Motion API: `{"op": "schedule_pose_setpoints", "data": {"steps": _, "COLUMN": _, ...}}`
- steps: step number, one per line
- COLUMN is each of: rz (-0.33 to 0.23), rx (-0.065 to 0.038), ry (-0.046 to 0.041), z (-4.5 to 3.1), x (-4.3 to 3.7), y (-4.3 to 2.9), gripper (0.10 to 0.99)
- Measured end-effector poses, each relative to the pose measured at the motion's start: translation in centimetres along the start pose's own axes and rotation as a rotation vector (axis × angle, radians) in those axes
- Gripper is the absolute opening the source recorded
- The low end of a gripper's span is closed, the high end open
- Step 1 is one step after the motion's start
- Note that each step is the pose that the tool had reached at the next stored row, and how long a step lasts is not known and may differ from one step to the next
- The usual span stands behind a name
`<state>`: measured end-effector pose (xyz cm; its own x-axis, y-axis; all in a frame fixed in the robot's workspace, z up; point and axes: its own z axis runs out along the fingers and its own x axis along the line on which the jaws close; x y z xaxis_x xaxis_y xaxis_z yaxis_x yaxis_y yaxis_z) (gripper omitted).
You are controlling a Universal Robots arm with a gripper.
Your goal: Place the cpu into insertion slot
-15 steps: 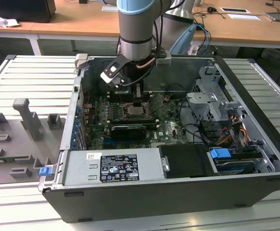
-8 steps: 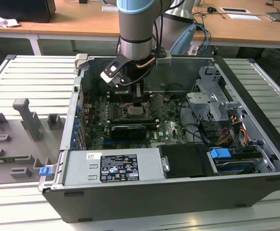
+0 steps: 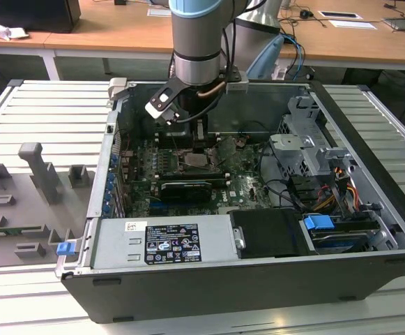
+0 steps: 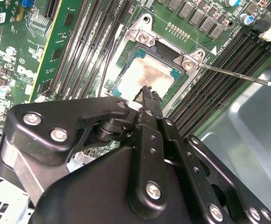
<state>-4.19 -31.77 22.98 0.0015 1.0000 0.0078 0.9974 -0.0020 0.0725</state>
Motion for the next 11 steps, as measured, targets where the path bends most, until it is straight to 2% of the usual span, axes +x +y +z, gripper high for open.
{"op": "schedule_pose_setpoints", "data": {"steps": 6, "rz": 0.000, "rx": 0.001, "ry": 0.0002, "z": -0.27, "x": 0.00, "y": 0.12, "gripper": 0.106}}
{"op": "schedule_pose_setpoints", "data": {"steps": 8, "rz": 0.000, "rx": 0.007, "ry": 0.0000, "z": -0.26, "x": 0.00, "y": 0.42, "gripper": 0.106}}
{"op": "schedule_pose_setpoints", "data": {"steps": 11, "rz": 0.001, "rx": 0.029, "ry": 0.0003, "z": -0.21, "x": 0.00, "y": 1.08, "gripper": 0.106}}
